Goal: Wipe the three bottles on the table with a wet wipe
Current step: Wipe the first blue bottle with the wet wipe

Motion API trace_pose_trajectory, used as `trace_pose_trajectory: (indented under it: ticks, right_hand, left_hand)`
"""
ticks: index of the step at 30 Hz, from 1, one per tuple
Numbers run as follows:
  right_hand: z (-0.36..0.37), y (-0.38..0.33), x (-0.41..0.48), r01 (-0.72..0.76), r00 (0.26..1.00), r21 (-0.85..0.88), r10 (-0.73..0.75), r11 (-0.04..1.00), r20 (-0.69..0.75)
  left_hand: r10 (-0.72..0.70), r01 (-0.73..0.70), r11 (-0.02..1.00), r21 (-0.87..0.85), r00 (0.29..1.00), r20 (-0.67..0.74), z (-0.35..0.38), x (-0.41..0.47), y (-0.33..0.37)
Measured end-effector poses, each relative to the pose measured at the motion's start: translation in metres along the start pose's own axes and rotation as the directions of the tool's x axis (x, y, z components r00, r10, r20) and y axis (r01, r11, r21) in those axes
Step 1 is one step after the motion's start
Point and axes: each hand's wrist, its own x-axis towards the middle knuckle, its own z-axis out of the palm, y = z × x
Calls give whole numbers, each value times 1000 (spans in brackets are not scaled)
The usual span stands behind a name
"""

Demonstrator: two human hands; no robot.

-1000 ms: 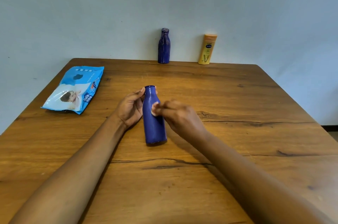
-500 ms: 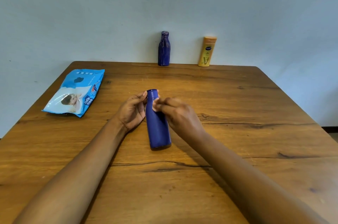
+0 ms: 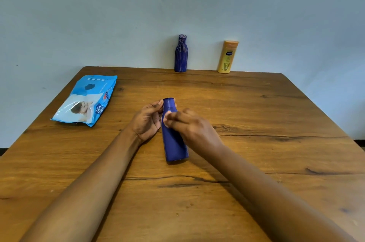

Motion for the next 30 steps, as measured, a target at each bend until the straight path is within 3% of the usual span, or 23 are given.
trace_pose_trajectory:
  ticks: [5, 11, 14, 18, 22, 27, 30]
  right_hand:
    - [1, 8, 34, -106, 993, -20, 105, 994, -47]
    - [-8, -18, -46, 42, 994, 76, -49, 996, 95]
    - [-12, -8, -41, 114, 988, 29, -117, 993, 102]
    - [-5, 12, 9, 52, 998, -78, -49, 996, 38]
    - [-2, 5, 3, 1, 1000, -27, -1, 1000, 19]
    - [-11, -16, -66, 128, 977, 138, -149, 982, 152]
    - [-14, -12, -65, 186, 967, 143, -207, 972, 151]
  left_hand:
    - [12, -13, 1000, 6, 998, 68, -6, 2, -2]
    - [25, -24, 1000, 13, 997, -67, 3, -2, -1]
    - [28, -27, 999, 21, 998, -64, 5, -2, -1]
    - [-20, 21, 999, -43, 1000, 9, -6, 0, 1]
    - [-13, 12, 1000, -16, 1000, -22, -4, 0, 0]
    - [12, -14, 1000, -26, 996, -94, 1, 0, -1]
    - [12, -13, 1000, -10, 994, -106, 4, -1, -1]
